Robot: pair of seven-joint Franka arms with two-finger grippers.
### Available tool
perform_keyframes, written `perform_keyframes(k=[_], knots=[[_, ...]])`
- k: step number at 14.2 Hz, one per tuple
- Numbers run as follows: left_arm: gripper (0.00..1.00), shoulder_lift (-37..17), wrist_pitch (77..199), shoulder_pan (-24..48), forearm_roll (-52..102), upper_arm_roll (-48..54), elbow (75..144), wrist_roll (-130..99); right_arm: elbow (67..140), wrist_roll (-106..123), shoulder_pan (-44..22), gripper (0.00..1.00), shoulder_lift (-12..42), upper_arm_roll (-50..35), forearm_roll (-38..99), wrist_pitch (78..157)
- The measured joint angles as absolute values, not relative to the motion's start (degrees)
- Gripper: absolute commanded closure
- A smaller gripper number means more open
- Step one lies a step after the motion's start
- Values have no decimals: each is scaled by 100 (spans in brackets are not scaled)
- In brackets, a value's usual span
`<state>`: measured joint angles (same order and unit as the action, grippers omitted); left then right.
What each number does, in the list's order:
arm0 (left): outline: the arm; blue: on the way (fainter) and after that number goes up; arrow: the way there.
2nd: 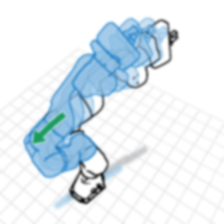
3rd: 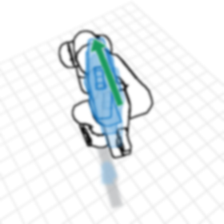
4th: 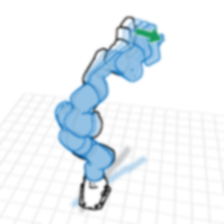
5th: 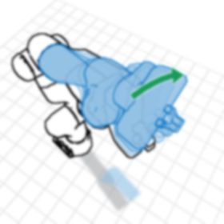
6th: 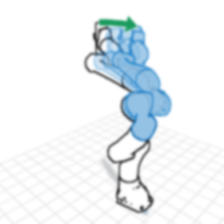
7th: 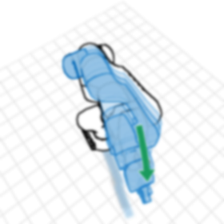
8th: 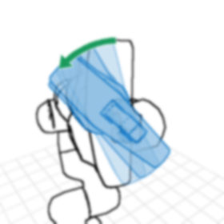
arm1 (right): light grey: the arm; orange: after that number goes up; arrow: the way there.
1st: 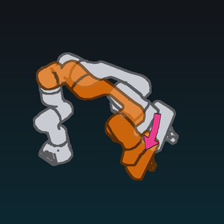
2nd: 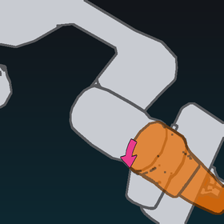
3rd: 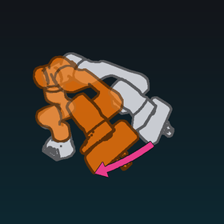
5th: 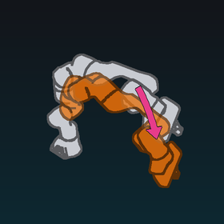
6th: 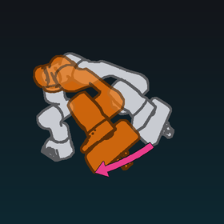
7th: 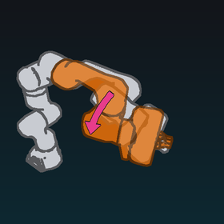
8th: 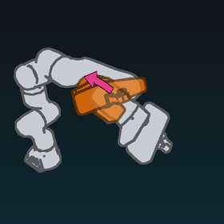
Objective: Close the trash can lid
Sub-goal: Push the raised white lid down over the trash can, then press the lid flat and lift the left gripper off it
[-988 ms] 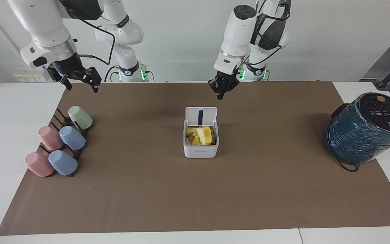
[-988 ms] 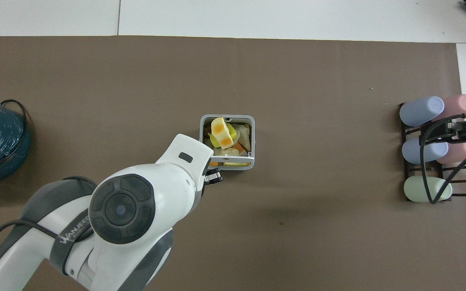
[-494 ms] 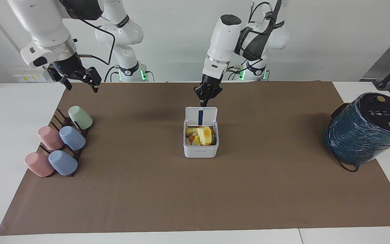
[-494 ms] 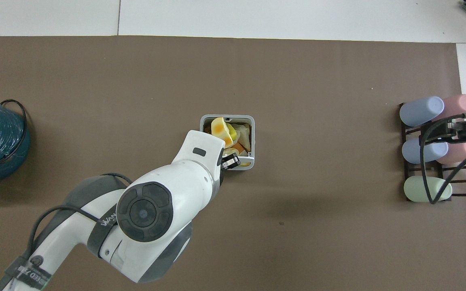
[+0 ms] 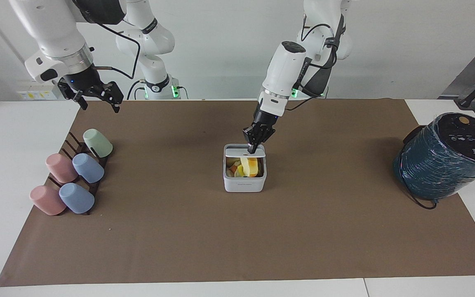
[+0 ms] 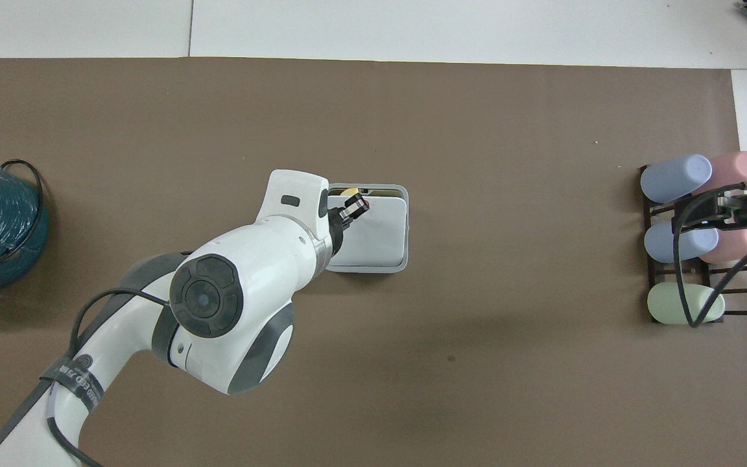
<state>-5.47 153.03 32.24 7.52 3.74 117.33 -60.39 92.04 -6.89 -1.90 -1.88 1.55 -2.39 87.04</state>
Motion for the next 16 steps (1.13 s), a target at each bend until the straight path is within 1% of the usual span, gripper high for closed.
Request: perform_keyframes(k=[3, 7, 16], knots=[[91, -812, 15501, 3151, 811, 368, 11572, -6039, 9204, -689, -190, 0, -189, 155, -239, 8704], [91, -1321, 15826, 3136, 814, 370, 11359, -6041, 9204, -689, -190, 0, -189, 155, -239, 8704], [90, -1536, 15887, 3119, 815, 373, 11269, -6040, 9204, -689, -190, 0, -189, 155, -239, 8704]])
